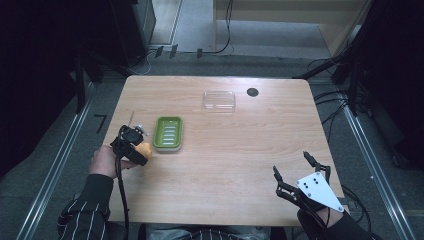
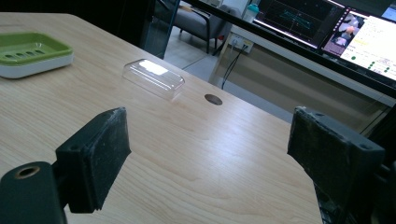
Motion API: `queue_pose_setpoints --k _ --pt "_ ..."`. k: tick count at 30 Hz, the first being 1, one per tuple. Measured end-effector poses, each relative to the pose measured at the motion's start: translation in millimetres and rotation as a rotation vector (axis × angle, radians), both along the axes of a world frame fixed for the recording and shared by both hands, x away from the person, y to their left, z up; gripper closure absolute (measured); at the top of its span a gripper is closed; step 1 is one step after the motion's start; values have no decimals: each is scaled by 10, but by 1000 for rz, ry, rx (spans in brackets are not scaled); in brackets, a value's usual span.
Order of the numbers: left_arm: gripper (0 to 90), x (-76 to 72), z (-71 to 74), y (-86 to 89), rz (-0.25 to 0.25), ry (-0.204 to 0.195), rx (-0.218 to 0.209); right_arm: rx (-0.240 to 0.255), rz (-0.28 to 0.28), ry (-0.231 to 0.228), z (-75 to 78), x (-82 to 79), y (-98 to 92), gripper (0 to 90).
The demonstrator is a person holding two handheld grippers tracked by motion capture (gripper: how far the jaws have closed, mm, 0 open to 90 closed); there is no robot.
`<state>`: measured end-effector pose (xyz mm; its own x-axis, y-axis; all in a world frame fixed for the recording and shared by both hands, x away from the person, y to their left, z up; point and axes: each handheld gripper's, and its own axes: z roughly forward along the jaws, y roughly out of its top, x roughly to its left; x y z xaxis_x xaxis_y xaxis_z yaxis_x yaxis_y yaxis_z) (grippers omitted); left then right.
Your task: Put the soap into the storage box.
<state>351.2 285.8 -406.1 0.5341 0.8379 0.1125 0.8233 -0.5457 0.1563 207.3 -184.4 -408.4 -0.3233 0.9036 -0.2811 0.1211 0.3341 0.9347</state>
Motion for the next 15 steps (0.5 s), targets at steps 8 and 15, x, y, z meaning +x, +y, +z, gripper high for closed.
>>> queue_pose_setpoints --k 8,15 --pt "399 70 52 -60 -11 -14 -7 0 0 0 0 0 1 134" --pt "399 132 66 -115 -21 -24 -10 0 0 -2 0 2 -4 134"
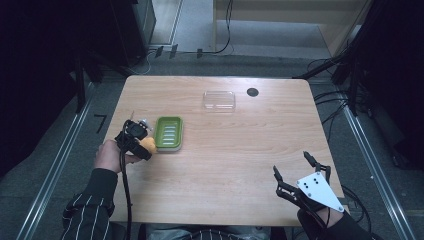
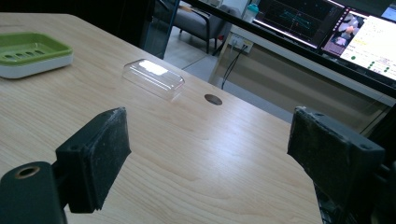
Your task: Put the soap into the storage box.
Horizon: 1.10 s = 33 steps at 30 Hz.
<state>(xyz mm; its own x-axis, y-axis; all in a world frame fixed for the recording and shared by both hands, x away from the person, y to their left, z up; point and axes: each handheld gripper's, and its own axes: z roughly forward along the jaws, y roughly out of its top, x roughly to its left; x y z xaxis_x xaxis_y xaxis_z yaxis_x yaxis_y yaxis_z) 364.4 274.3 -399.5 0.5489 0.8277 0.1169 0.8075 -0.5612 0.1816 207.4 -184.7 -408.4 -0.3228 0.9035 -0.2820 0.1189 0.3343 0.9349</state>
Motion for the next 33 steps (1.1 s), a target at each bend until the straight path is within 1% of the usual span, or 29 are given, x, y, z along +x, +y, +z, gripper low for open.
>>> queue_pose_setpoints --k 2,3,4,5,7,13,15,16,17,19,20,21,24,29,33 --pt "399 15 10 -11 -1 -6 3 1 0 1 0 0 0 134" --pt "399 22 12 -16 2 -11 -3 1 1 1 0 -1 0 134" --pt "399 33 23 -20 1 -7 -4 1 0 1 0 -1 0 134" --pt "399 41 26 -24 1 -15 -7 1 0 1 0 0 0 134" --pt "399 59 44 -33 1 -20 -13 1 1 2 0 0 1 134" --pt "399 104 69 -78 -8 -33 -17 1 1 2 -1 0 2 134" --pt "399 141 82 -103 -15 -39 -20 1 1 3 0 0 2 134" --pt "399 153 84 -113 -11 -43 -24 2 1 2 -1 0 2 134" --pt "399 169 88 -121 -17 -40 -22 1 0 2 -1 0 3 134" --pt "399 195 87 -139 -15 -46 -23 1 1 2 0 -1 2 134" --pt "399 211 89 -147 -21 -38 -19 2 1 3 -1 0 1 134" --pt "399 226 85 -153 -23 -41 -24 2 0 2 -1 1 0 134" --pt "399 260 87 -176 -23 -47 -20 2 1 2 -2 1 0 134" --pt "399 316 87 -204 -21 -60 -32 3 1 0 -2 1 -3 134" --pt "399 360 73 -214 -21 -66 -32 3 1 1 -1 1 -2 134"
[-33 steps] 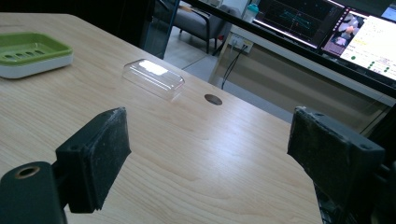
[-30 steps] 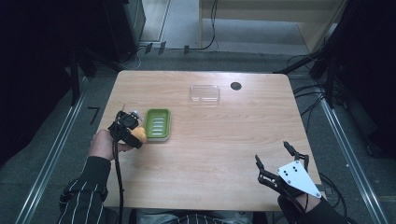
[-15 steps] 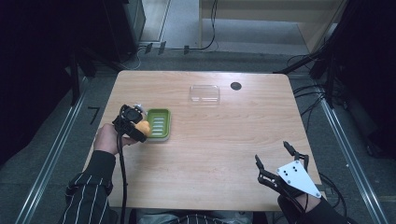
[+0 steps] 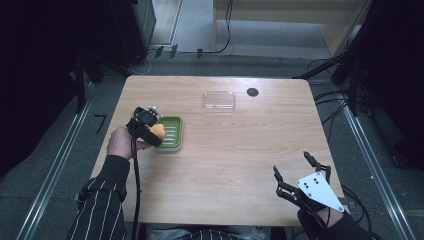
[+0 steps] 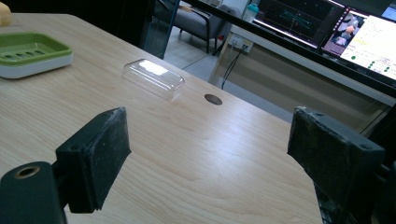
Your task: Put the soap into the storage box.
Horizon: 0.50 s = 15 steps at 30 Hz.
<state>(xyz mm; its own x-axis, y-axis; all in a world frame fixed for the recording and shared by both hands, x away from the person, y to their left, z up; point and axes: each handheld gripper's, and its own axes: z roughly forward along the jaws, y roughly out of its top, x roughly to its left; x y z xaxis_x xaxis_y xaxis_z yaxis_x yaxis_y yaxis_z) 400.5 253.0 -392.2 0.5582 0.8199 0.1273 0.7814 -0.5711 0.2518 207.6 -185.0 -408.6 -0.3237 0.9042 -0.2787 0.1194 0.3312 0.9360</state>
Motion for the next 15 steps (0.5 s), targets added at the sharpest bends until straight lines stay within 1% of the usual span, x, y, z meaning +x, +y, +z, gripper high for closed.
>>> queue_pose_setpoints --k 2,3,4,5,9,10,11,15 --pt "399 11 -1 3 -1 -4 0 -1 0 1 0 0 0 134" --pt "399 26 0 -4 10 -8 -3 0 0 1 0 0 0 134" --pt "399 38 2 -2 3 -9 -2 -1 0 2 0 0 1 134" --pt "399 45 0 -8 7 -12 -6 0 0 2 -1 0 1 134" --pt "399 87 -4 -30 -3 -6 -1 -1 -1 1 -1 4 -1 134" --pt "399 97 -12 -36 -3 -11 -3 0 -2 0 -1 6 -2 134" --pt "399 109 -11 -41 -2 -5 -2 1 -2 -1 0 8 -2 134" --pt "399 156 -26 -63 -2 -10 -2 2 1 3 -2 10 6 134"
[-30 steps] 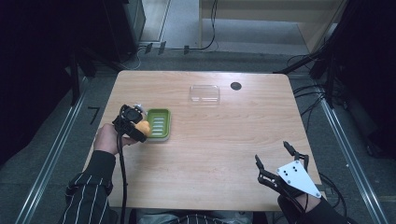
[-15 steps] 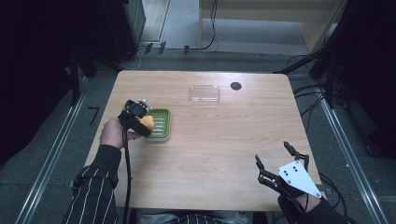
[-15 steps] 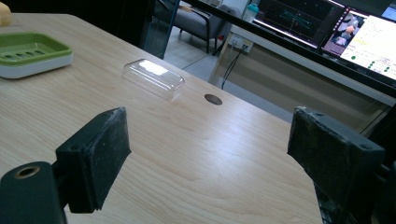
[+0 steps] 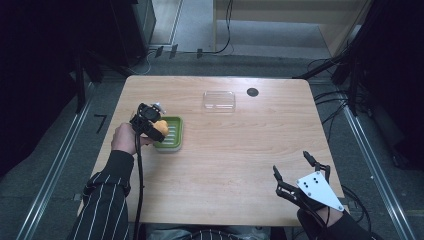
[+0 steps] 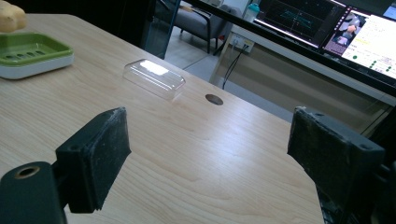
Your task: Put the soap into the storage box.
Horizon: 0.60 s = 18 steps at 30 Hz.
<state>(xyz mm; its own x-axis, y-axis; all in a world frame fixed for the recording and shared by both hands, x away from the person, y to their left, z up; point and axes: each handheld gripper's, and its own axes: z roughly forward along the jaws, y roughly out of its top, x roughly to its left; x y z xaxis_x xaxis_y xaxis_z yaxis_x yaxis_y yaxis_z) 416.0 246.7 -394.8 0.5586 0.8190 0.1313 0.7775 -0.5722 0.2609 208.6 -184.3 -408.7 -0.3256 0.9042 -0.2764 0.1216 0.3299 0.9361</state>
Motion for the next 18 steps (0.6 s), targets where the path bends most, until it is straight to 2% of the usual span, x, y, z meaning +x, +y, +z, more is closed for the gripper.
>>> queue_pose_setpoints --k 3,9,18 --pt "399 34 -20 -32 0 -7 -6 2 -2 -4 2 -2 -8 134" --pt "399 108 -94 -104 -15 14 5 5 -3 1 -4 10 -5 134" --pt "399 168 -144 -179 -28 18 16 -3 9 -3 -5 29 1 134"
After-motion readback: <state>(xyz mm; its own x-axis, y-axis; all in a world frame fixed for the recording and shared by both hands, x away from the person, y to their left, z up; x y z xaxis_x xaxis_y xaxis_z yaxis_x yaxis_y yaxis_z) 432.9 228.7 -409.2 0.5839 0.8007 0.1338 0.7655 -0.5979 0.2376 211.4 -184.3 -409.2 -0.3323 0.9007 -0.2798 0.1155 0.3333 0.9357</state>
